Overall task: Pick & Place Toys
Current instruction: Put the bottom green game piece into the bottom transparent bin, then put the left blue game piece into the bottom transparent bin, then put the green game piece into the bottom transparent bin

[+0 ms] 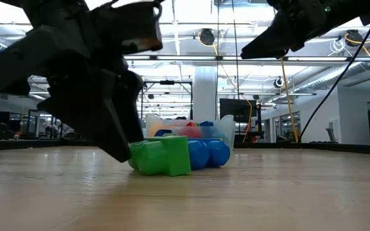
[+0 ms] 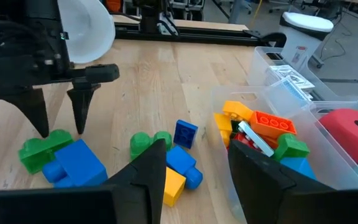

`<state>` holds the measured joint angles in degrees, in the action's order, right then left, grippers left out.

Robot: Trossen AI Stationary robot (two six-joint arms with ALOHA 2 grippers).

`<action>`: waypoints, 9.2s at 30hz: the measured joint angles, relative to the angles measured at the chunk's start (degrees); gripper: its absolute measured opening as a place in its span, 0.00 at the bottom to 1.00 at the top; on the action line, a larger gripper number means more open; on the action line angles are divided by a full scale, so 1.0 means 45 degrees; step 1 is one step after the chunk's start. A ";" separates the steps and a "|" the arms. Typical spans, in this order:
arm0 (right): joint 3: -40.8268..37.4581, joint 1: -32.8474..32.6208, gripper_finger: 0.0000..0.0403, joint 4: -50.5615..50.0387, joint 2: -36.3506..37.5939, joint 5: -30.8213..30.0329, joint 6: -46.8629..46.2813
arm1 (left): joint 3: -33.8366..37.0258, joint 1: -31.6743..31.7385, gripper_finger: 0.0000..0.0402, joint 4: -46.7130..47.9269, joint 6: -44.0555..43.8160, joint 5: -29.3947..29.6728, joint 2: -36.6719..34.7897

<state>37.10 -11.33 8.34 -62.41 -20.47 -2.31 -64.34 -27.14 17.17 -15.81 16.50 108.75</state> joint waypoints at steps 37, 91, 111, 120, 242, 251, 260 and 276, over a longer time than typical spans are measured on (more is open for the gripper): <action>0.0005 -0.0005 0.36 0.0006 0.0005 0.0311 -0.0010 | 0.0000 0.0981 0.62 -0.2457 0.1740 -0.2168 0.0714; 0.0194 -0.2084 0.25 0.8855 -0.5950 0.2627 0.9704 | -0.0010 0.2442 0.43 -0.4323 -0.3608 -0.3413 -0.2623; 0.0194 -0.1509 0.25 0.7695 -0.5111 -0.2741 0.6392 | -0.0010 0.3904 0.85 -0.4405 -0.0847 -0.3854 -0.4571; 0.0194 0.2367 0.25 0.4491 -0.3959 0.0986 0.1805 | -0.0010 0.4298 0.77 -0.4189 0.1602 -0.3309 -0.4605; 0.0185 0.2997 0.68 0.2064 -0.1797 0.3181 0.0801 | 0.4843 0.8340 0.63 -0.8577 -0.1747 0.3471 -0.3303; 0.0185 0.2997 0.68 0.2053 -0.1797 0.3181 0.0803 | 0.4843 0.8255 0.89 -0.8509 -0.1684 0.2053 -0.3437; 0.0185 0.2999 0.67 0.1975 -0.1797 0.3181 0.0801 | 0.4838 0.7192 0.95 -0.8592 -0.2597 -0.1600 -0.3779; 0.0185 0.2997 0.66 0.2124 -0.1802 0.3181 0.0758 | 0.3724 0.4001 0.95 -0.5281 -0.5291 -0.1434 -0.3580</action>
<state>37.93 2.15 17.89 -70.52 -6.15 1.10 -47.58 -9.13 -6.60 -39.62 10.05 92.64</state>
